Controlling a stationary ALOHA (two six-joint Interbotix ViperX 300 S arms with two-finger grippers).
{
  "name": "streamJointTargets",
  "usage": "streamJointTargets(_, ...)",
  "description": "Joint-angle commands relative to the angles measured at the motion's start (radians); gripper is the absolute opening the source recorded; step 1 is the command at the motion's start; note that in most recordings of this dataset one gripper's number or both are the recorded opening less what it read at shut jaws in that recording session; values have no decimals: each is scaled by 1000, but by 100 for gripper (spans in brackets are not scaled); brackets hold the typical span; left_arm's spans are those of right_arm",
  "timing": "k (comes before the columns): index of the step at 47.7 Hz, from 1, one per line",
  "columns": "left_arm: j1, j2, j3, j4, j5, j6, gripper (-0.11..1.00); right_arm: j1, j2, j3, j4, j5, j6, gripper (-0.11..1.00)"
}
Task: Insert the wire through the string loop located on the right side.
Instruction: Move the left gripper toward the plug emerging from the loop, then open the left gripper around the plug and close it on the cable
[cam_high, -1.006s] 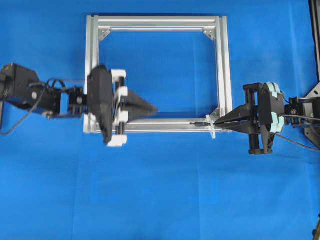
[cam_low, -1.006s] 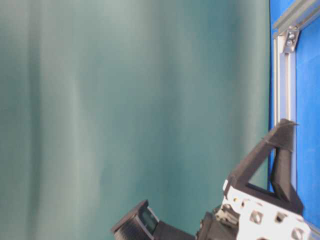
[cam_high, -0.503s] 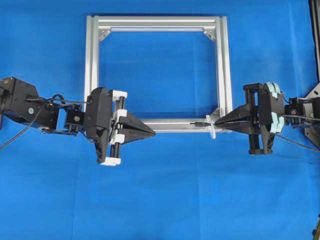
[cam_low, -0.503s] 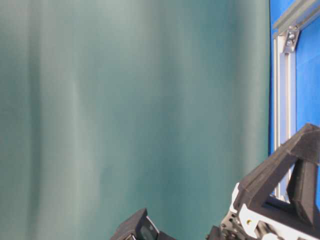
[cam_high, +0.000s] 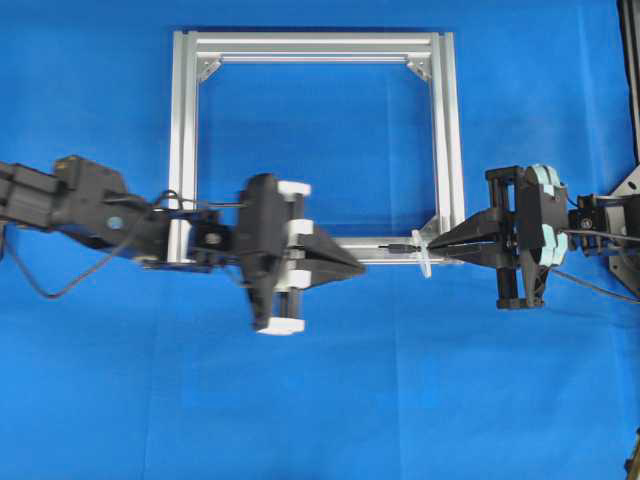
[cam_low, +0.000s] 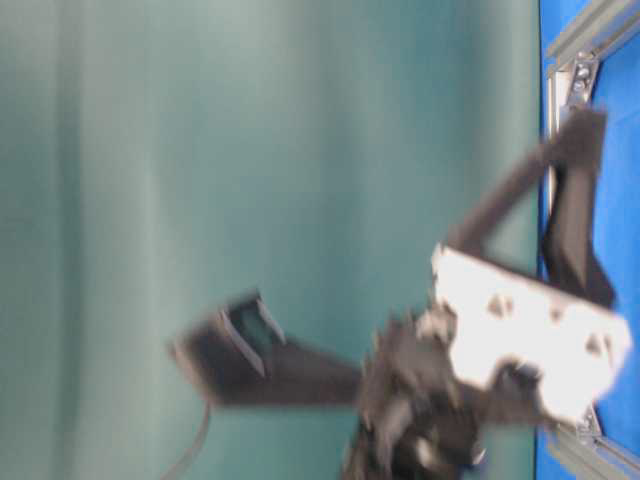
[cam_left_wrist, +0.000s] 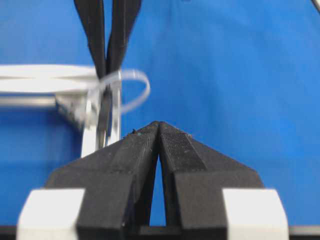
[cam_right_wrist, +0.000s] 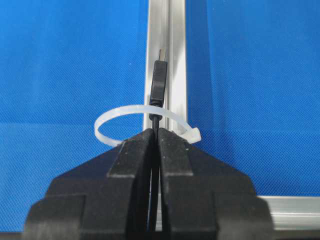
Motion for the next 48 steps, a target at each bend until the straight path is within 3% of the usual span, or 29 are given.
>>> streamJointTargets(1,9,9,-97,2,43,3,0,6,-2,-18,-2,-11,0,-4)
streamJointTargets(13,26,69,-227,2,117,3,0,8,0,-18,-2,-9,0,-4)
streamJointTargets(34,40,69,-212,2,129,2,2,9,0,-18,-2,-9,0,-4)
streamJointTargets(40,43,69,-212,2,130,2,28,9,2,-20,-2,-8,0,-4)
streamJointTargets(48,48,67,-210,2,130,2,78,9,0,-20,-2,-6,0,-4)
